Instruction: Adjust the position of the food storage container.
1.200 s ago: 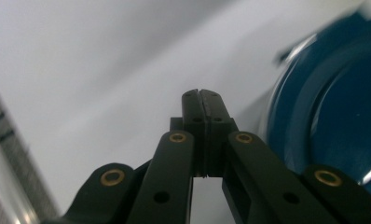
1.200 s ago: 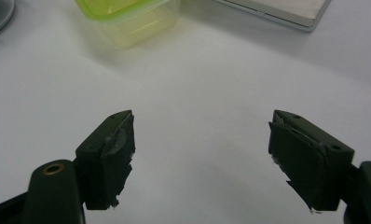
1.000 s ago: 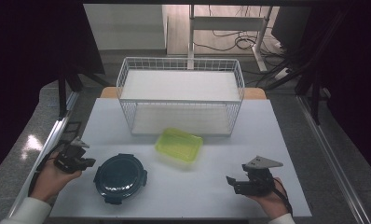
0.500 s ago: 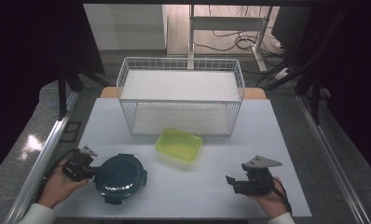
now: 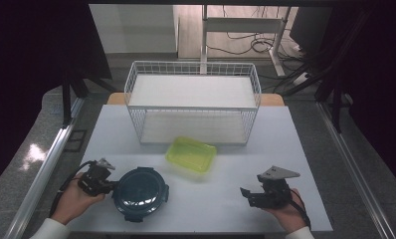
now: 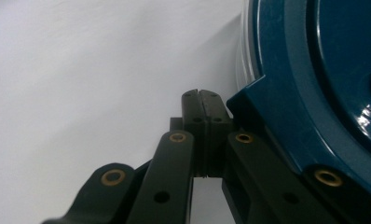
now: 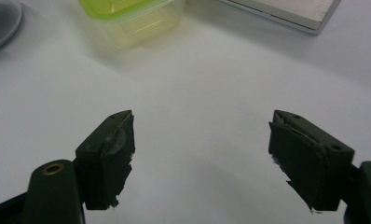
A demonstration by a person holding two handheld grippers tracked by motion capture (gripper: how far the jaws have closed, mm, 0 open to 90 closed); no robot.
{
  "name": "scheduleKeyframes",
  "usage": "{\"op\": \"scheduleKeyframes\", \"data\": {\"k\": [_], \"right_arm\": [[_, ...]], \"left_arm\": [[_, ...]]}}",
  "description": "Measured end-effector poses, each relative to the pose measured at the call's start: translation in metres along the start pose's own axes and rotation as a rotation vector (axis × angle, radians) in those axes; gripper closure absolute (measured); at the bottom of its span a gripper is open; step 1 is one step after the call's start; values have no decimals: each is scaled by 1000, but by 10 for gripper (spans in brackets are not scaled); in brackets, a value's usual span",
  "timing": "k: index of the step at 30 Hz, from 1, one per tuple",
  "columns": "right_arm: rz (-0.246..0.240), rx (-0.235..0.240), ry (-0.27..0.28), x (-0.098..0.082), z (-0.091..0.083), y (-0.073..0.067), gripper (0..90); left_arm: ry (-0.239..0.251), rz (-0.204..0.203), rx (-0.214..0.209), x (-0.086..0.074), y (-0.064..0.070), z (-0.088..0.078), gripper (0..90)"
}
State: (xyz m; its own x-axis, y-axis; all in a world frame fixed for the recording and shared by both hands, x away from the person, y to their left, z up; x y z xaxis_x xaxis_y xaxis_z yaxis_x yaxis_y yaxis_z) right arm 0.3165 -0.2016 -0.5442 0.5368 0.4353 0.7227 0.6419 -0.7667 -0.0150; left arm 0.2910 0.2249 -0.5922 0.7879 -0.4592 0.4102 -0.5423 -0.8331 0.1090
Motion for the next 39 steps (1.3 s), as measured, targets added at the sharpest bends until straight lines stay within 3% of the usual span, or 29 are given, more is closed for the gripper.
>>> {"op": "scheduleKeyframes", "data": {"k": [14, 29, 39], "right_arm": [[1, -2, 0, 0, -1, 1, 226], [3, -2, -1, -1, -1, 1, 224], [0, -6, 0, 0, -1, 1, 224]], "left_arm": [[-4, 37, -67, 17, 49, 13, 900], [-14, 28, -129, 24, 77, 21, 900], [-29, 60, -144, 31, 91, 26, 900]]}}
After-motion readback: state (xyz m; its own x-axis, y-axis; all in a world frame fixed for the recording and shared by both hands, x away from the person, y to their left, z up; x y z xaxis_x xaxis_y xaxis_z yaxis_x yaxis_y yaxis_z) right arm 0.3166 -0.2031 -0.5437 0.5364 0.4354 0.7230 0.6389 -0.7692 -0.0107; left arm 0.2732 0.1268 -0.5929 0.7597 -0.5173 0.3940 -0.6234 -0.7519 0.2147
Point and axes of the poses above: each handheld gripper's, and its own axes: z roughly forward along the jaws, x roughly out of its top, y roughly to its right, the point moved 10 cm from there along z, roughly forward along the jaws, and after that the axes turned 1 degree about -z, right-handed, at the moved point
